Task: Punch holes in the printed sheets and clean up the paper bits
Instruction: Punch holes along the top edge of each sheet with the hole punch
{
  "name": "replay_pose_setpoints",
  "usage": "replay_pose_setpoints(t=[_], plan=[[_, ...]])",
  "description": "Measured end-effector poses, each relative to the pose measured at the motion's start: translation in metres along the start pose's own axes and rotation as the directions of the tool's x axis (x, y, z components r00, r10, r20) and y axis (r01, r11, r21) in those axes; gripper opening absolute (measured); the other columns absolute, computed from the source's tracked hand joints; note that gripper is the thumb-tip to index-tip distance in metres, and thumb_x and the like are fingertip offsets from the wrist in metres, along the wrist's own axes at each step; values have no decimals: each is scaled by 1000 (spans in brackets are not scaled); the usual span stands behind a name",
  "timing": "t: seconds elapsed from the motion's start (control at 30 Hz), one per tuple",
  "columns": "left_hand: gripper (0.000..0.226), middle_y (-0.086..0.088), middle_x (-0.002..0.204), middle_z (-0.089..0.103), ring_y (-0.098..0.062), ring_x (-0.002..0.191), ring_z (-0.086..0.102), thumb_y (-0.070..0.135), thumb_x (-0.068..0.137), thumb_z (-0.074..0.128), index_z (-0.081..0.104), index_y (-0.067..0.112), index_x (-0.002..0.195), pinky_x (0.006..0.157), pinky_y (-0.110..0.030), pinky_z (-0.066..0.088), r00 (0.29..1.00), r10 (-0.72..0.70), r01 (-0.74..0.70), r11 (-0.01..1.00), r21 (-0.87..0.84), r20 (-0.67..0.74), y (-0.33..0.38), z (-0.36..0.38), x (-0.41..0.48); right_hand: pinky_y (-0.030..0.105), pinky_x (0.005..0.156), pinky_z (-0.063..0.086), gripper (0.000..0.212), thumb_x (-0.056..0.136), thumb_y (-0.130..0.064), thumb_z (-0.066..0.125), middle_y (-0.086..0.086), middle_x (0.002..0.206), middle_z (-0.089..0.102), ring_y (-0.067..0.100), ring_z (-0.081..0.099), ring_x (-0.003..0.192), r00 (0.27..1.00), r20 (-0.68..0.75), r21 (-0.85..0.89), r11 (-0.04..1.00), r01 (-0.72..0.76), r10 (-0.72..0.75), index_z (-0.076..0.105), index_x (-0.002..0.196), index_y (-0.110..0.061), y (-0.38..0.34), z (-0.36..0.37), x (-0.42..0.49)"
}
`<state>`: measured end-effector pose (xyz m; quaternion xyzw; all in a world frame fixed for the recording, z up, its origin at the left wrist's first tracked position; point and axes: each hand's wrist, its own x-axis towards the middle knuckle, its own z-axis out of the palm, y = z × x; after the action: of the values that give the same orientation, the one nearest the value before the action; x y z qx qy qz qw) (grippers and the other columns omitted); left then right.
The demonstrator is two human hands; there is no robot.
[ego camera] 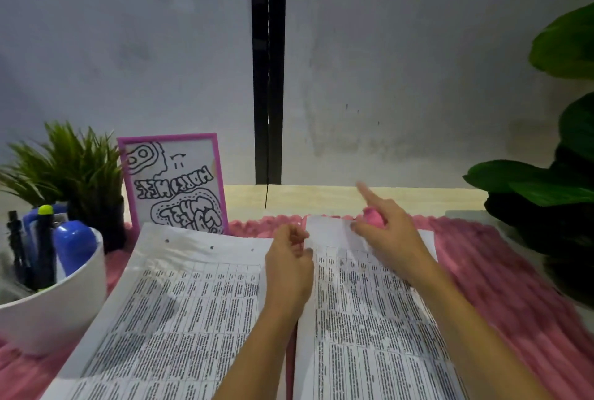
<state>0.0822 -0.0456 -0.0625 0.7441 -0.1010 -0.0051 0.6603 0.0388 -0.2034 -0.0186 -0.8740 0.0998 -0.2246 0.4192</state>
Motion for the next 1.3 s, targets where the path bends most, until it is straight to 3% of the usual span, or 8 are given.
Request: replay_pose_setpoints(t=[0.07,0.17,0.23,0.37,0.57,0.73,0.93,1.3], plan=[[36,1,97,64,-9,80,60,-14,89,47,61,18,95,63,-13,46,999,1,-1,1000,-7,45,0,1,-1,32,83,49,80,87,-25,70,2,115,55,12,55,93,994,-112,255,967,14,15,25,151,-41,-7,-5,10],[51,20,104,56,7,94,52,-19,87,42,65,21,110,62,-1,42,995,11,-10,1000,-11,98,3,2,-4,29,59,44,57,79,-37,72,4,89,62,12,52,65,969,-214,591,806,29,122,56,129,-15,-22,-8,29],[55,20,107,55,3,102,53,-18,87,43,65,23,116,66,-4,43,995,13,-10,1000,-25,96,3,2,-5,28,55,42,39,76,-37,67,1,71,57,11,49,55,958,-242,746,661,82,155,61,99,-6,-32,-6,42],[56,13,113,60,-2,95,59,-17,85,45,68,25,113,72,-19,56,998,8,-5,999,-43,67,3,4,-4,26,53,45,32,72,-39,63,5,67,55,16,49,55,954,-261,867,471,166,145,59,86,-11,-42,8,62],[57,3,103,67,-22,72,64,-16,83,46,70,32,103,58,-40,55,998,10,-6,997,-75,60,0,5,-4,27,52,45,30,77,-38,59,6,69,56,16,50,55,959,-254,870,464,167,129,60,89,-10,-34,23,72],[54,-2,111,69,-23,89,69,-13,87,52,68,37,98,69,-49,61,998,33,-28,994,-103,46,0,6,-3,26,49,42,26,92,-31,52,5,66,56,15,49,51,970,-206,868,483,118,132,58,93,-5,-32,21,70],[37,14,105,69,1,86,65,-3,89,59,71,31,97,70,-22,58,998,69,-69,994,-80,2,3,7,-5,26,48,40,28,91,-34,53,6,65,54,17,47,49,973,-168,840,540,57,159,58,84,-7,-30,30,69],[32,8,102,72,-11,89,68,-1,89,61,73,29,94,80,-44,59,998,58,-60,996,-62,-27,-3,9,-1,23,45,36,25,86,-30,55,7,61,54,19,44,43,957,-204,844,532,64,208,57,72,-9,-27,36,72]])
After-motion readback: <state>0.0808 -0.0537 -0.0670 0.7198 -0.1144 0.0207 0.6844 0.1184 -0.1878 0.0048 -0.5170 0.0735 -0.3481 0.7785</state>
